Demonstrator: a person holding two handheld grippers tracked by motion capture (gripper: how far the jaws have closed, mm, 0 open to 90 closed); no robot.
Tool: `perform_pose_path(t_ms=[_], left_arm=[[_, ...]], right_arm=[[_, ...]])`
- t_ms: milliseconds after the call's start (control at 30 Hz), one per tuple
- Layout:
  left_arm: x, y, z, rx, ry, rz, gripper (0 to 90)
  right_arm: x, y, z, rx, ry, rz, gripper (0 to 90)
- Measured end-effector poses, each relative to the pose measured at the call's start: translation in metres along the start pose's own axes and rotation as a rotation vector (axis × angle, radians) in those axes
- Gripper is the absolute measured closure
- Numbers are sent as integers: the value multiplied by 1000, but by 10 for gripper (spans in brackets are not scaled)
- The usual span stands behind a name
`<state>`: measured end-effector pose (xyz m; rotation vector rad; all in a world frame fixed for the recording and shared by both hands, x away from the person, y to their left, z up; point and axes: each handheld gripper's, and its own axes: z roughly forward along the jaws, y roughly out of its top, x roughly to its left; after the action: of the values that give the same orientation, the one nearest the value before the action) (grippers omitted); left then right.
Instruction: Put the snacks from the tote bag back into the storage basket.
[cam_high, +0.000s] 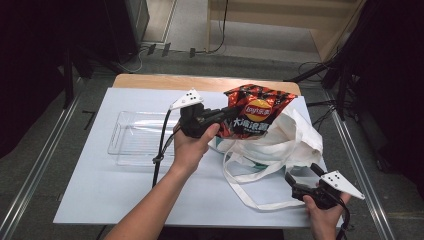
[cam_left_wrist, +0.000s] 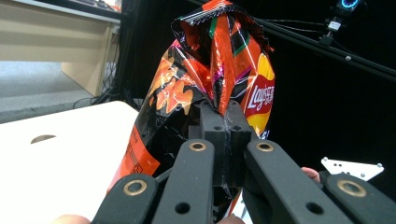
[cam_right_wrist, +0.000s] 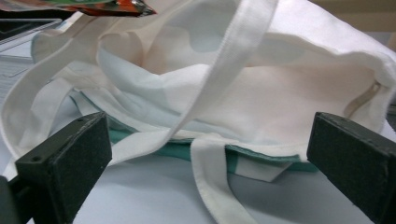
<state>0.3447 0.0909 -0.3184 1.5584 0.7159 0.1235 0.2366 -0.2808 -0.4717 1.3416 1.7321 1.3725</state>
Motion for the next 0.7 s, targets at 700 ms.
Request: perform_pose_path(t_ms=[700], left_arm=[[28,8,-69,-50,99,-4,900]], right_arm=[[-1,0,-7,8,-45,54,0]])
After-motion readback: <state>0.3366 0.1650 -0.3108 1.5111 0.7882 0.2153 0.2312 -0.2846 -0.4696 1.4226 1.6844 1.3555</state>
